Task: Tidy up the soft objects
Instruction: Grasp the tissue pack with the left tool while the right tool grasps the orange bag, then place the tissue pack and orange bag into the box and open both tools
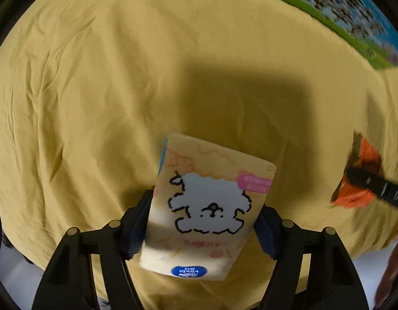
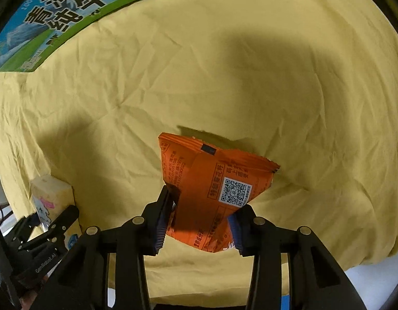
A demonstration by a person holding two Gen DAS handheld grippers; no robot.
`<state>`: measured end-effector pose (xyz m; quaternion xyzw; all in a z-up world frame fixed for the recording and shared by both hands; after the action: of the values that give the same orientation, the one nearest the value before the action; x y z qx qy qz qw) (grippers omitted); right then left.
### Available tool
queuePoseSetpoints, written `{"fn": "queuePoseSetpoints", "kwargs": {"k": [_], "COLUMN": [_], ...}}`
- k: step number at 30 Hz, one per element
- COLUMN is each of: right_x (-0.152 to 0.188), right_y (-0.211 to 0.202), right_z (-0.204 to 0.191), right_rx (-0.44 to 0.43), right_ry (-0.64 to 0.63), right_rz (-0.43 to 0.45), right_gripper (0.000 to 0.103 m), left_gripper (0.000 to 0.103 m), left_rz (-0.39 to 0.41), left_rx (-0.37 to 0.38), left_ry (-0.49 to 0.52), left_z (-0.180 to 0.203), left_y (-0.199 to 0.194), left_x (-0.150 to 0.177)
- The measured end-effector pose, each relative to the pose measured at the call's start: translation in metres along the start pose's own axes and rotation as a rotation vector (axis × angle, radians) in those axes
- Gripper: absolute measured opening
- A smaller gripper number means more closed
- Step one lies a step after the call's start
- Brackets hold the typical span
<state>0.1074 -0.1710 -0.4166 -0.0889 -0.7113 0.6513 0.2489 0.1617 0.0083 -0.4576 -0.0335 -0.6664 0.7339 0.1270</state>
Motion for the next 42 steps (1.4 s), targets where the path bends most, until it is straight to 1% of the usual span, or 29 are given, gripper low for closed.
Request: {"fn": "queuePoseSetpoints", "kwargs": {"k": [2, 4, 7, 10, 15, 17, 20, 25, 28, 30, 33, 42], "right_x": [-0.001, -0.002, -0.009, -0.013, -0.012, -0.009, -0.011, -0.013, -0.014, -0.014, -0.011, -0.004], "right_y": [0.002, 0.003, 0.009, 0.012, 0.013, 0.014, 0.014, 0.014, 0.014, 0.013, 0.000, -0.095], "right_z": [0.000, -0.001, -0.013, -0.019, -0.031, -0.036, -0.039, -0.043, -0.046, -0.046, -0.053, -0.058], "right_rx": [0.015, 0.026, 0.043, 0.069, 0.116, 0.137, 0.137, 0.145, 0.153, 0.155, 0.120, 0.004], "right_ry": [0.000, 0.001, -0.008, -0.033, -0.075, -0.099, -0.103, -0.118, -0.139, -0.149, -0.154, -0.201], "right_rz": [-0.005, -0.009, -0.011, -0.019, -0.015, -0.008, -0.019, -0.028, -0.025, -0.019, -0.016, 0.126], "right_gripper": [0.044, 0.045, 0.046, 0.046, 0.046, 0.046, 0.045, 0.045, 0.041, 0.037, 0.036, 0.035], "left_gripper": [0.067, 0.066, 0.066, 0.066, 0.065, 0.065, 0.065, 0.064, 0.063, 0.062, 0.061, 0.060], "left_rz": [0.003, 0.013, 0.022, 0.033, 0.038, 0.042, 0.045, 0.043, 0.043, 0.060, 0.093, 0.280], "left_rx": [0.002, -0.028, -0.089, -0.088, -0.093, -0.095, -0.092, -0.094, -0.079, -0.071, -0.050, -0.002], "left_ry": [-0.022, -0.023, -0.007, -0.033, -0.038, -0.039, -0.043, -0.047, -0.049, -0.043, -0.039, 0.030], "left_z": [0.001, 0.002, 0.011, 0.016, 0.021, 0.013, 0.016, 0.009, 0.008, 0.010, 0.018, 0.054], "left_y": [0.000, -0.004, -0.003, -0.004, -0.008, -0.008, -0.006, -0.007, -0.008, -0.018, -0.041, -0.142], "left_x": [-0.001, -0.009, -0.020, -0.022, -0.028, -0.026, -0.025, -0.017, -0.015, -0.015, -0.018, -0.027]}}
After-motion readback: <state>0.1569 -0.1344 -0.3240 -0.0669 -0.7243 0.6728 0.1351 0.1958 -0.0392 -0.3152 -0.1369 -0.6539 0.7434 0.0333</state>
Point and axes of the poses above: each gripper's, at about its wrist camera, not at the fingertips, and y roughly the way its jaws point, z to its right, x to its underside, the point moved 6 cm from there along y, roughly the way its jaws point, and after that the axes turned 11 degrees about y, right-handed, at the moved point
